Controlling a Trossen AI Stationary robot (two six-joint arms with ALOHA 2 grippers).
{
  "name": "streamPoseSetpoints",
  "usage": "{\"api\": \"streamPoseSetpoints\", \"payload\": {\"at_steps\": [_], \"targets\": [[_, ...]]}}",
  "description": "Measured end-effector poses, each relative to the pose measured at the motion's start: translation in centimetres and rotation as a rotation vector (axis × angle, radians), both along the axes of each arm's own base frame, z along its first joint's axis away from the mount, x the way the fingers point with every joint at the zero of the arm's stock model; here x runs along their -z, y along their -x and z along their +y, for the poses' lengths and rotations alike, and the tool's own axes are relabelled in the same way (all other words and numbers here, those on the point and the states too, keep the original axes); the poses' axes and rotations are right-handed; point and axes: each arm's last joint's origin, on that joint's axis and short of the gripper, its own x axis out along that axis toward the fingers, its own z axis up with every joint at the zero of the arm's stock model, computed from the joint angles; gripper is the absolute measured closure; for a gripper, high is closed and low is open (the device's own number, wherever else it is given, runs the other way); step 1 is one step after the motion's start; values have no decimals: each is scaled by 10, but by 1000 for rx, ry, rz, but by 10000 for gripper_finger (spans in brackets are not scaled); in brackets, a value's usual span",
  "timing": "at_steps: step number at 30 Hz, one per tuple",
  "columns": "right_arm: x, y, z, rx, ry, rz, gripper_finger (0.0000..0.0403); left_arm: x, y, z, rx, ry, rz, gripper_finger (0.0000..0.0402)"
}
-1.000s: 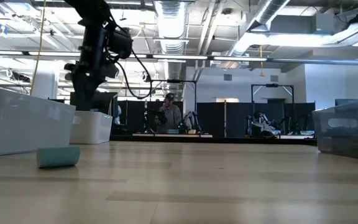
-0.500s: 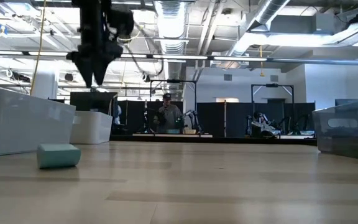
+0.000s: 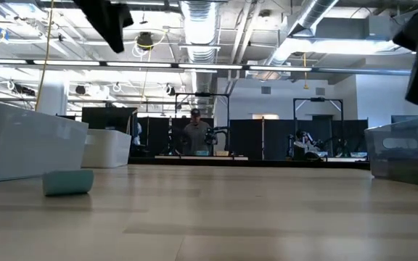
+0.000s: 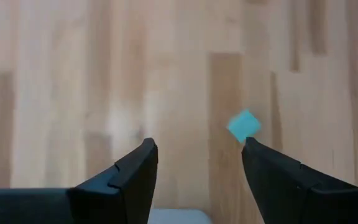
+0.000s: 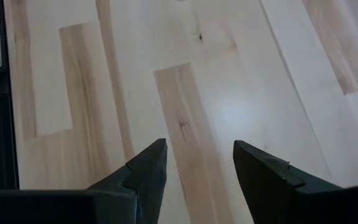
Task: Sort blocks by size
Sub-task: Put the light blue semicircular block into the white bin
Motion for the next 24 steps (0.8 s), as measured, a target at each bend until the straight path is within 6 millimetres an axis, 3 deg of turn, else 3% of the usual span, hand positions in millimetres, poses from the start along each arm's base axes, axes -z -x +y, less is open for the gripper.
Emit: {"api": "streamPoseSetpoints", "payload": {"at_steps": [6, 12, 17, 24], "targets": [[0, -4, -2, -5, -12, 3, 191, 28, -10, -52, 312, -113, 46, 178], [-1, -2, 2, 13, -51, -11, 191, 66, -22, -90, 564, -211, 86, 178], [-1, 5, 9, 31, -84, -16, 191, 91, -33, -97, 601, -242, 148, 178], [-1, 11, 16, 43, -112, -18, 191, 107, -48, -98, 711, -206, 120, 178]]}}
